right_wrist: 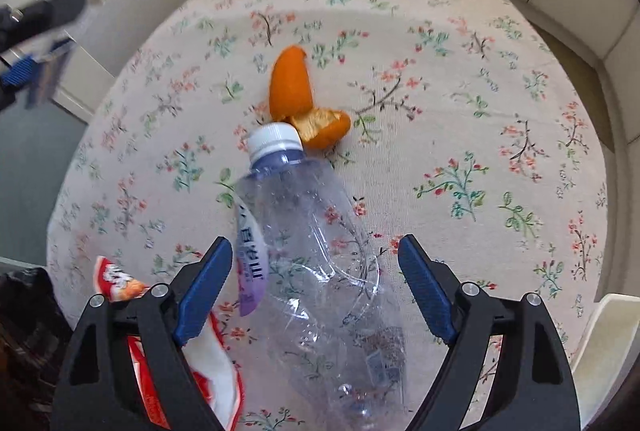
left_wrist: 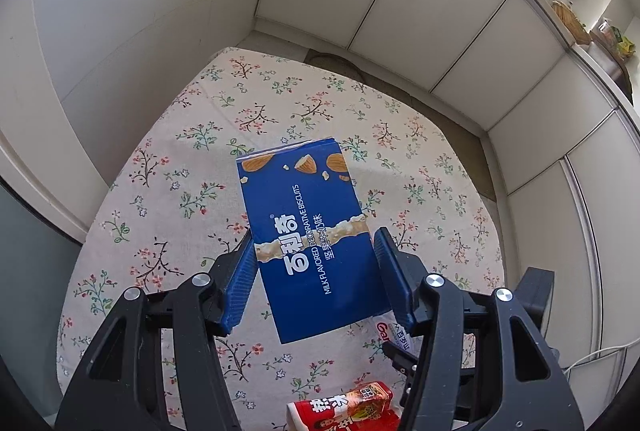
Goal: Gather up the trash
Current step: 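Close the right tool on the clear plastic bottle and lift it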
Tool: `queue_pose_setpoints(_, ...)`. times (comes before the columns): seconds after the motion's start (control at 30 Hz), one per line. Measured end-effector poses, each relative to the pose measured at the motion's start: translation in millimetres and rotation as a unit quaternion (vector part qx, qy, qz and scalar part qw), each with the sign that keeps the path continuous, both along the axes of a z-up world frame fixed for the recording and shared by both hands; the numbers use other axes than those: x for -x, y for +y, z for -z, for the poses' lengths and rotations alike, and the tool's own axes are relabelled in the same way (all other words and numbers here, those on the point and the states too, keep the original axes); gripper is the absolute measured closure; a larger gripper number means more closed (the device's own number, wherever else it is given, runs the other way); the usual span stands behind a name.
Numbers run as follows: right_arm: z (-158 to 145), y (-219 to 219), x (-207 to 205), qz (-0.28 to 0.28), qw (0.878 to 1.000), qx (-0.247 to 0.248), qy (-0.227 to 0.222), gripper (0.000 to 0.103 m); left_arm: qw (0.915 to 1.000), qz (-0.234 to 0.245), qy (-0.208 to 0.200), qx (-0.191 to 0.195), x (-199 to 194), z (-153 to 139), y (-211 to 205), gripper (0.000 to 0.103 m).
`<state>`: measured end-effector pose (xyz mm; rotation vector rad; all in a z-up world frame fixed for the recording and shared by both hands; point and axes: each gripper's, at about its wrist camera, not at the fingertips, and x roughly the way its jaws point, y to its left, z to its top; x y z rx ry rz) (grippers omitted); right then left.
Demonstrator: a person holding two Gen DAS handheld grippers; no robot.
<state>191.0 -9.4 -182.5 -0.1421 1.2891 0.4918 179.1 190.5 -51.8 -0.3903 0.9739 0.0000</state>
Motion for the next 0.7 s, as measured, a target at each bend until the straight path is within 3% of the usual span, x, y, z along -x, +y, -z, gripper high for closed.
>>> queue_pose_setpoints(0.13,18,-5,-6,0.019,1.0,-0.003,0.021,0.023,1.0,-0.002,0.004,0.002,-2,3,2,0.048)
queue_pose_setpoints(0.33,3,-13,-6,0.034,0.998,-0.041,0.018,0.044,1.0,-0.003,0.0,-0.002,-1,1,-1,0.048)
queue_pose_setpoints(0.7,-27,-31,-6,0.07,0.995,-0.067,-0.017,0.045,1.0,-0.005,-0.001,0.001,-1,2,-4,0.048)
